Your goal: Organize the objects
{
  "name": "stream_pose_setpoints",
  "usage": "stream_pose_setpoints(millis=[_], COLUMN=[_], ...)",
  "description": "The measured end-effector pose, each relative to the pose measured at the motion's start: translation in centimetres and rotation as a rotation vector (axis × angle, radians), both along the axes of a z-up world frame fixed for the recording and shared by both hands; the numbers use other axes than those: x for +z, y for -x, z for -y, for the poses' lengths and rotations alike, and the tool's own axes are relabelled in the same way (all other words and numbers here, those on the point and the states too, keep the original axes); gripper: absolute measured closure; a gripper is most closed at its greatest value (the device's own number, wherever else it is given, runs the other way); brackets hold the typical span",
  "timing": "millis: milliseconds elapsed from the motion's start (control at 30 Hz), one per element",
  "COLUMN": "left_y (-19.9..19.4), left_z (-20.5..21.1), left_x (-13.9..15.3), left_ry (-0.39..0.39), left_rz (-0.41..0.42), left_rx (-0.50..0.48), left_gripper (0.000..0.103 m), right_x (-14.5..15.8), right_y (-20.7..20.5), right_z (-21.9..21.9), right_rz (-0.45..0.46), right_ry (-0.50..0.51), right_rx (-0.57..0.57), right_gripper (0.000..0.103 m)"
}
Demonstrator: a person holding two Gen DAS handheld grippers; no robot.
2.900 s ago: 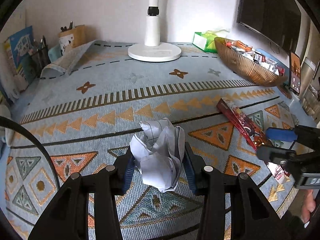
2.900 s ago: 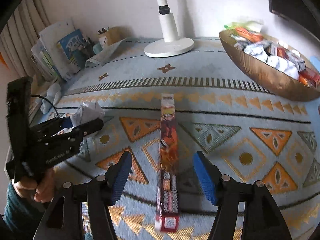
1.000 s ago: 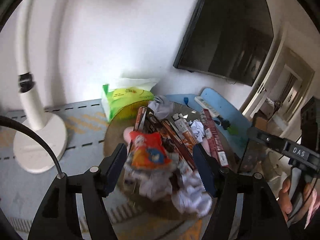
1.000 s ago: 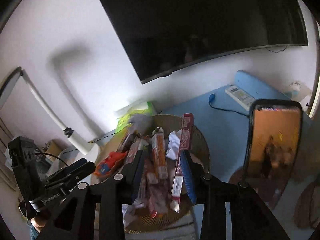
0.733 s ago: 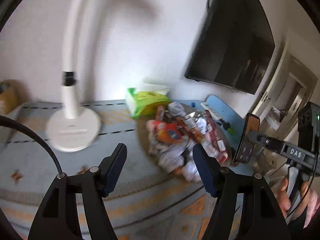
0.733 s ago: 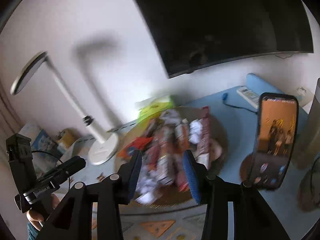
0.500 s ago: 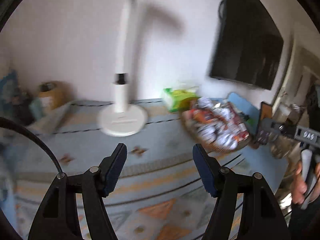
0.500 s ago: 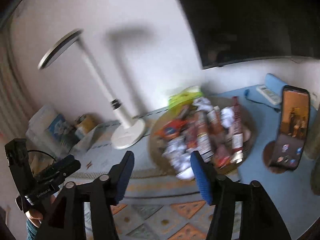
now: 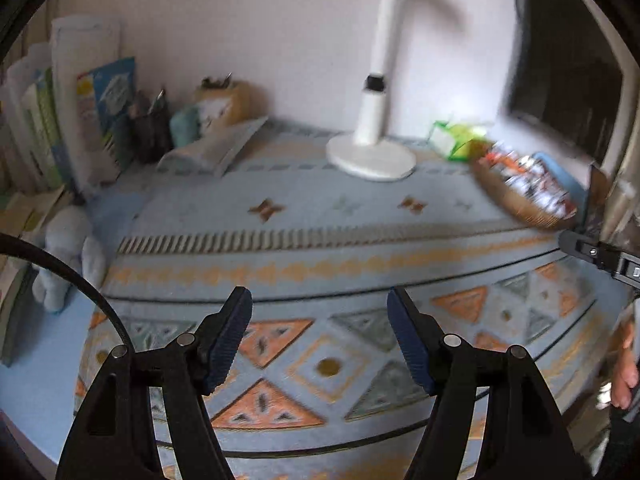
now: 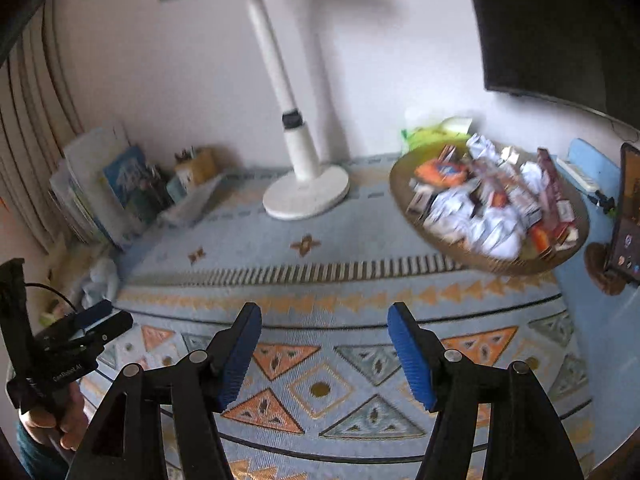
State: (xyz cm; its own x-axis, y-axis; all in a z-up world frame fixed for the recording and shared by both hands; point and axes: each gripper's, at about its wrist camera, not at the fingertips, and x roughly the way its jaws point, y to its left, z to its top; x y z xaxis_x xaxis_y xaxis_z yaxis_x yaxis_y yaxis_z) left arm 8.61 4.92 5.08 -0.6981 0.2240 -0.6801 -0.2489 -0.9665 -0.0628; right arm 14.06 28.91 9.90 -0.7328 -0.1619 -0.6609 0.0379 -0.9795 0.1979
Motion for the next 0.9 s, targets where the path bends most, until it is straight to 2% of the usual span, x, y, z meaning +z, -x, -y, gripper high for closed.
stream_pose_setpoints(millis=[100, 200, 267, 433, 533, 600, 633, 667, 767, 833, 867, 900], left_y=[0.7, 2.1, 2.6, 3.6, 3.8, 4.1, 4.5, 4.6, 4.6, 4.7, 4.7, 4.8], left_z=[0.5, 1.2, 1.6, 1.0, 0.5, 0.9, 1.3, 1.4, 1.4, 1.5, 1.6, 1.7], left_x=[-1.8, -3.7, -4.5, -5.6, -5.7, -5.9, -6.0, -6.1, -6.0, -6.0, -6.1, -6.1], left_ry=[0.019, -0.003, -0.029, 0.066, 0.089, 0.088, 0.076, 0.072, 0.081, 0.089, 0.092, 0.091], left_rz=[0.041, 0.117, 0.131, 0.129, 0.13, 0.145, 0.168, 0.182, 0.181, 0.185, 0.185, 0.184], left_rx=[0.027, 0.069, 0.106, 0.171, 0.174, 0.209, 0.229, 0.228, 0.217, 0.195, 0.178, 0.159], left_gripper=[0.035, 0.035, 0.035, 0.034, 0.026, 0.014, 0.002, 0.0, 0.0, 0.0, 0.0, 0.0], right_x=[-2.1, -4.0, -5.2, -7.8, -8.6, -8.7, -8.7, -8.8, -8.9, -8.9, -8.9, -8.9], right_y=[0.7, 1.7, 2.4, 4.3, 5.0, 5.2, 5.2, 5.3, 5.3, 5.0, 4.9, 4.9], right_z=[1.3, 1.9, 1.8, 1.3, 1.0, 0.9, 0.9, 1.1, 1.4, 0.9, 0.4, -0.1], right_rz=[0.034, 0.058, 0.081, 0.15, 0.178, 0.179, 0.184, 0.189, 0.197, 0.203, 0.208, 0.214], right_ry=[-0.035, -0.06, -0.081, -0.121, -0.137, -0.137, -0.143, -0.165, -0.244, -0.256, -0.252, -0.255], right_rx=[-0.001, -0.005, -0.015, -0.029, -0.031, -0.03, -0.028, -0.024, -0.026, -0.054, -0.06, -0.069], right_gripper=[0.039, 0.039, 0.039, 0.039, 0.039, 0.039, 0.038, 0.036, 0.02, 0.016, 0.012, 0.003])
